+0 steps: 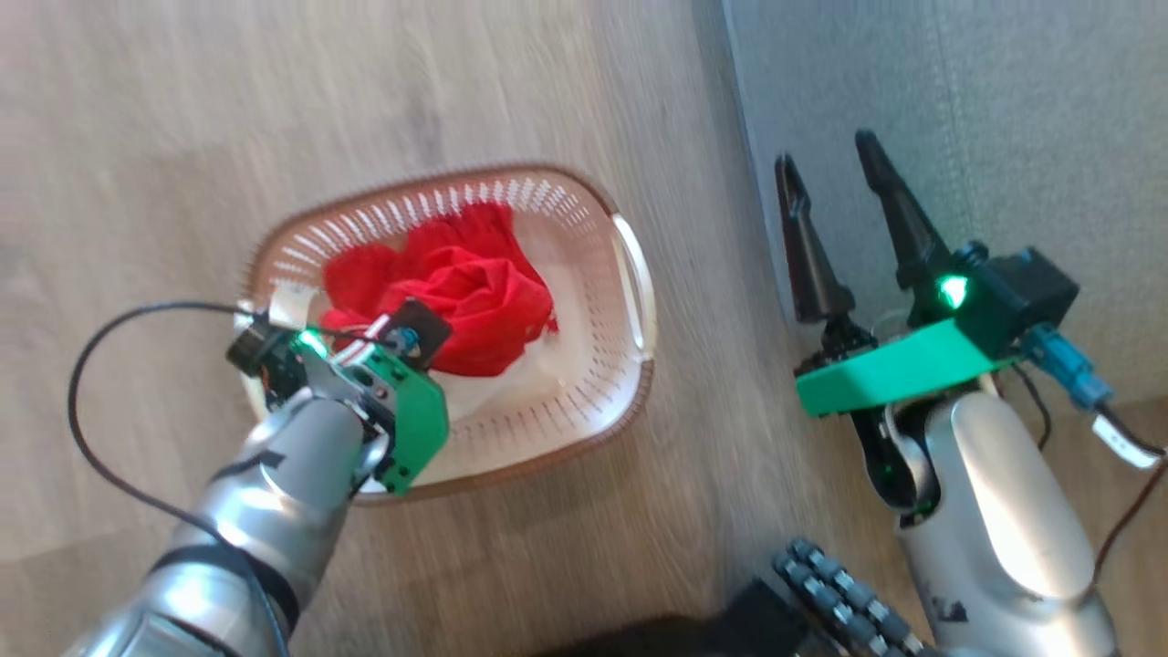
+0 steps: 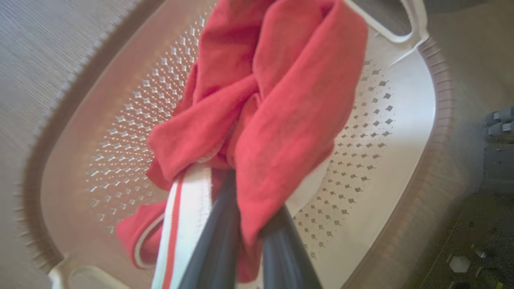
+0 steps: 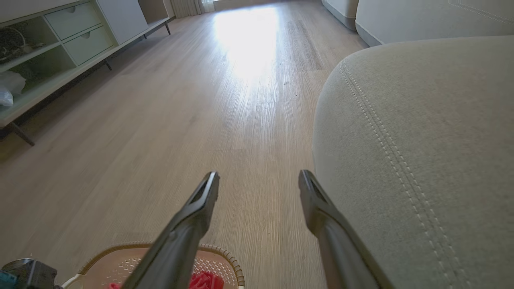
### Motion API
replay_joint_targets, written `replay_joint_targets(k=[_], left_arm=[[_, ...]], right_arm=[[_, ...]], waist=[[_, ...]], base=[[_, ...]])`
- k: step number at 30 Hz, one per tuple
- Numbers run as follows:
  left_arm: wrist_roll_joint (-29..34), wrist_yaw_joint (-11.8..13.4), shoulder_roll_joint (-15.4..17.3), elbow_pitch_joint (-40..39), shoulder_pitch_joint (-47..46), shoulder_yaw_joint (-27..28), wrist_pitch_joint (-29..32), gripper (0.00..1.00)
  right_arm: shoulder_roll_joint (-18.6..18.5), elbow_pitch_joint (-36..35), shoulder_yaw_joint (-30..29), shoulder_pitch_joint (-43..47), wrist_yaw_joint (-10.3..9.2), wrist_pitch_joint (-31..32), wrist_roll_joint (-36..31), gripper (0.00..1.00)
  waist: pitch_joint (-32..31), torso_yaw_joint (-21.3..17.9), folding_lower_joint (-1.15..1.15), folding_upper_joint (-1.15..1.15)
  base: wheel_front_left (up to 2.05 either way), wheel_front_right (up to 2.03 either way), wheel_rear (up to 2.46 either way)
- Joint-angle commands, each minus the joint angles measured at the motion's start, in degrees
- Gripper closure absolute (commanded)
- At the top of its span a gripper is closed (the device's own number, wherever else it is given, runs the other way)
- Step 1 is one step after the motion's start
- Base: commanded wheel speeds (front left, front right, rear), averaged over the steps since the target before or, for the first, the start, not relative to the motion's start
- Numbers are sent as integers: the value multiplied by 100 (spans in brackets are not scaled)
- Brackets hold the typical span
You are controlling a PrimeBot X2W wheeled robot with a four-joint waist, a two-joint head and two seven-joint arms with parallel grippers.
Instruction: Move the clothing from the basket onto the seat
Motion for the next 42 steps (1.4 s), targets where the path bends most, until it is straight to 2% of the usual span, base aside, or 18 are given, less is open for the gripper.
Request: replay_joint_targets(k=[1, 6, 12, 13, 21, 25, 33, 42], left_arm=[[-111, 12, 2, -183, 251, 132, -105, 100], [-305, 138, -4, -1024, 656, 316, -113, 100], [-488, 482, 196, -2257, 1201, 851, -114, 100], [-488, 482, 196, -2257, 1201, 851, -114, 100], [-476, 780, 352, -3979, 1878, 1766, -114, 100], [-385, 810, 339, -4873, 2311, 2265, -114, 100], [-279, 723, 98, -6370, 2988, 3210, -115, 100], [-235, 584, -51, -7880, 3227, 3886, -115, 100]], right_arm=[[-42, -39, 43, 252, 0, -51, -76, 0], [-42, 176, -36, 360, 0, -51, -182, 0], [-42, 358, -66, 516, 0, -51, -225, 0], [-42, 358, -66, 516, 0, -51, -225, 0], [-42, 446, -17, 766, 0, -51, -191, 0], [-42, 467, 47, 894, 0, -51, -198, 0], [-42, 412, 231, 1257, 0, -51, -216, 0], [-42, 180, 388, 1582, 0, -51, -212, 0]], waist=[[-653, 380, 0, 0], [-1242, 625, 0, 0], [-1873, 828, 0, 0], [-1873, 828, 0, 0], [-2621, 980, 0, 0], [-2963, 1005, 0, 0], [-3557, 1049, 0, 0], [-3742, 1048, 0, 0]], base=[[0, 0, 0], [0, 0, 0], [0, 0, 0], [0, 0, 0], [0, 0, 0], [0, 0, 0], [0, 0, 0], [0, 0, 0]])
